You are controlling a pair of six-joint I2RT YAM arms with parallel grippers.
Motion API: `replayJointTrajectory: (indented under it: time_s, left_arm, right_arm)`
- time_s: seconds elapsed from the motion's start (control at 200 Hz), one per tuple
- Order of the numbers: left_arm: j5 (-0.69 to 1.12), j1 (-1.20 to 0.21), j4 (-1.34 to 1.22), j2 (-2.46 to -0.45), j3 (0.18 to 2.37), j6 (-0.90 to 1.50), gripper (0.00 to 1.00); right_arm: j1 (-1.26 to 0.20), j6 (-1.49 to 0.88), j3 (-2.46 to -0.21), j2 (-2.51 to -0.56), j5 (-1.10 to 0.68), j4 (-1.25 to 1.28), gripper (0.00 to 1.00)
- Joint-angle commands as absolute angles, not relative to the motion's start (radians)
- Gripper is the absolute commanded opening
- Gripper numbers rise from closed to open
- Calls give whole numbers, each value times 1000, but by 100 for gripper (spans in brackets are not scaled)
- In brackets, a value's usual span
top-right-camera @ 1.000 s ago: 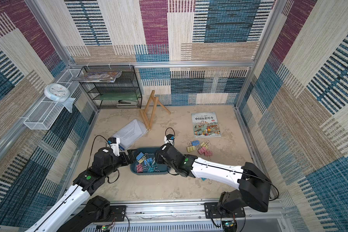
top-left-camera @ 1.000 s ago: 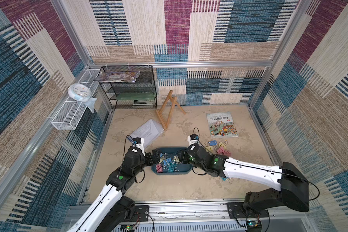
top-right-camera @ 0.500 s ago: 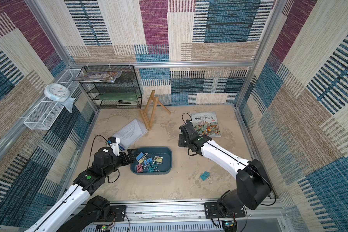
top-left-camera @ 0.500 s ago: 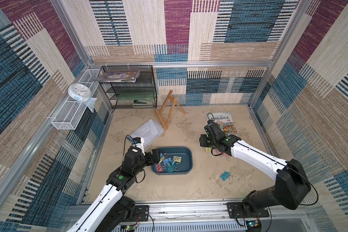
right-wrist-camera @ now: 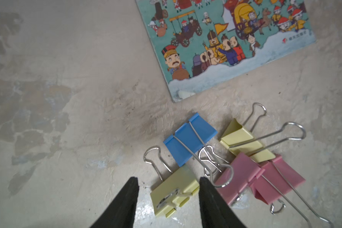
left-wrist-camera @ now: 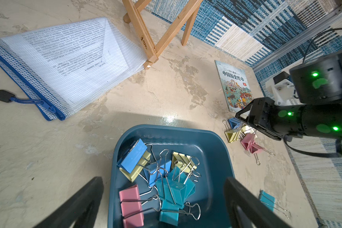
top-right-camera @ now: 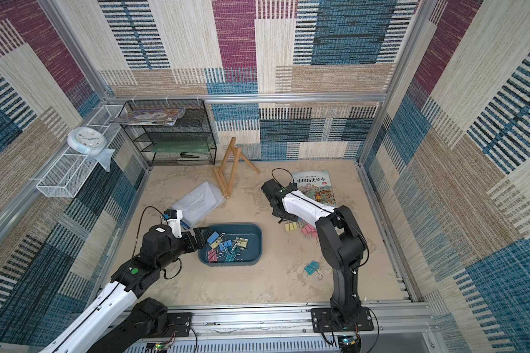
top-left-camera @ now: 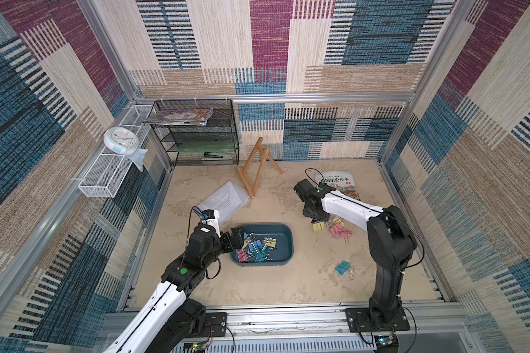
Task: Put the binder clips in the storage box
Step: Pick up the binder clip at the center of the board.
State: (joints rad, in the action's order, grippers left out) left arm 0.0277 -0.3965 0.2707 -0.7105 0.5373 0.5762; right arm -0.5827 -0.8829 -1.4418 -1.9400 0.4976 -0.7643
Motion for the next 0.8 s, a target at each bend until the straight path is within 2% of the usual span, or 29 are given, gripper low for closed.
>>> replayJointTrajectory:
  time_s: [0.0,0.24,0.526,0.796]
  left_arm:
    - [8,-396,270,-701,537,556,99]
    - [10,-396,257,-709,535,558,99]
    - [23,-395,260,-714,541,568,99]
    - [12,-396,272,-692,538,571,99]
  right_arm:
    - [-585,-926,-1450,-1952,532,-807,52]
    - [-594,-922,-1414,-1926,482,-780,40]
    - [-599,-919,-1366,-1895,458,-755,16]
    - [-625,-899,-1319,-1779,437,-727,0]
